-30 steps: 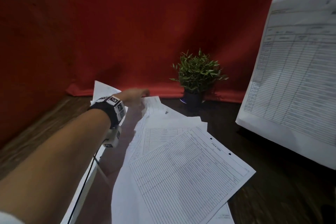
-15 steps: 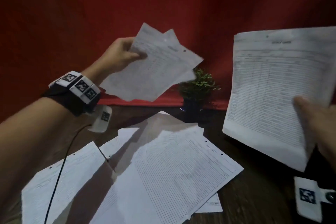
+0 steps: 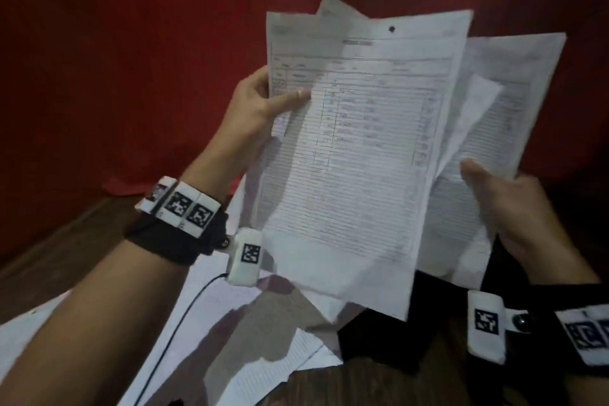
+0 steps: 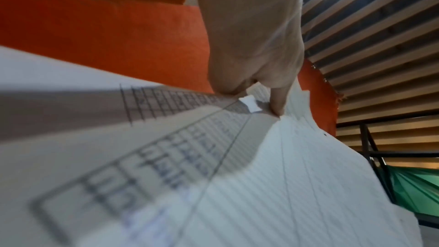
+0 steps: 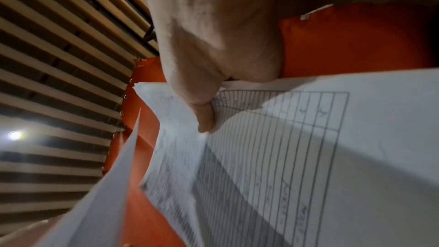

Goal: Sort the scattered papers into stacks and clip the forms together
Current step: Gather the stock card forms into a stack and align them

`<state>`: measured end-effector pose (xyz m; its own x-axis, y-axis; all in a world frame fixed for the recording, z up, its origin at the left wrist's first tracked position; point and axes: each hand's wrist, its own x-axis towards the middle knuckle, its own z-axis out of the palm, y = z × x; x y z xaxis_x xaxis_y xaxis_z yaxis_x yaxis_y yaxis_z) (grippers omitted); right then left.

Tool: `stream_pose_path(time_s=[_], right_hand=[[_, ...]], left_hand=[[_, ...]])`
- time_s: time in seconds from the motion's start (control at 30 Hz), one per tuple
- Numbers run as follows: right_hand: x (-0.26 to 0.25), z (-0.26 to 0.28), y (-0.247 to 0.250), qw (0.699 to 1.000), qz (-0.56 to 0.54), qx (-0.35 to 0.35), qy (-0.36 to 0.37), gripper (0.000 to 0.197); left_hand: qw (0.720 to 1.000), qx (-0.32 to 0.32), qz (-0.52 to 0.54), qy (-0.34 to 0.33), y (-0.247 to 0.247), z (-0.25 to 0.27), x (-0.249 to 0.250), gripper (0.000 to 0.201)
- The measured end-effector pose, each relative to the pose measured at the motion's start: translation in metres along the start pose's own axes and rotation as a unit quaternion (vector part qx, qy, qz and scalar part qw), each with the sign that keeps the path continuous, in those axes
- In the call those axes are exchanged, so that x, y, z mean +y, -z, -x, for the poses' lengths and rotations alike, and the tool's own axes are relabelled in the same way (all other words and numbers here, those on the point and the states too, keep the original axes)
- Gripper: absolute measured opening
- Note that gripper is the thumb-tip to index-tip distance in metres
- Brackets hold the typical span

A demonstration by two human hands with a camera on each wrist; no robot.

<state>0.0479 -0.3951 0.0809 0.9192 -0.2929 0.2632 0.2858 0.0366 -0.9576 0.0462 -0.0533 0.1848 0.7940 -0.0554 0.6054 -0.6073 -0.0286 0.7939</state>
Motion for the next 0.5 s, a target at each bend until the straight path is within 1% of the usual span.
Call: stream_pose_path(time_s=[0.07,0.13,0.2,0.27,0.33,0.37,0.4,0.43,0.47,0.5], right_hand=[[-0.005,0.003,0.001,0.999,-0.001,-0.037,-0.015,0.018],[-0.011,0.009,0.000,0.997,-0.003,-0.077,-0.015,0.012],[-0.009,0.008,0.000,0.995,0.009,-0.098,-0.021,0.015],[0.001,0.004,-0.001,0.993,0.036,-0.107,-0.025,0.008],[0.012,0.002,-0.004,0.991,0.061,-0.115,-0.019,0.009],[0.016,0.001,-0.006,0.990,0.067,-0.123,-0.013,0.011],[0.019,0.000,-0.009,0.990,0.067,-0.125,-0.006,0.014],[0.018,0.002,-0.011,0.991,0.043,-0.128,-0.007,0.016],[0.014,0.005,-0.014,0.991,0.005,-0.135,-0.020,0.022],[0.011,0.007,-0.017,0.988,-0.042,-0.147,-0.036,0.038]], left_hand=[[0.997,0.073,-0.005,0.014,-0.015,0.001,-0.019,0.026],[0.993,0.105,0.026,0.051,-0.027,0.005,-0.036,0.027],[0.990,0.094,0.061,0.086,-0.035,0.010,-0.051,0.028],[0.988,0.065,0.071,0.117,-0.044,0.015,-0.059,0.030],[0.988,0.040,0.066,0.130,-0.052,0.018,-0.067,0.038],[0.989,0.044,0.058,0.128,-0.057,0.018,-0.071,0.040],[0.989,0.066,0.050,0.119,-0.060,0.019,-0.075,0.039],[0.988,0.102,0.040,0.105,-0.064,0.021,-0.078,0.034],[0.985,0.145,0.031,0.088,-0.067,0.022,-0.082,0.027],[0.980,0.186,0.024,0.070,-0.071,0.024,-0.084,0.023]])
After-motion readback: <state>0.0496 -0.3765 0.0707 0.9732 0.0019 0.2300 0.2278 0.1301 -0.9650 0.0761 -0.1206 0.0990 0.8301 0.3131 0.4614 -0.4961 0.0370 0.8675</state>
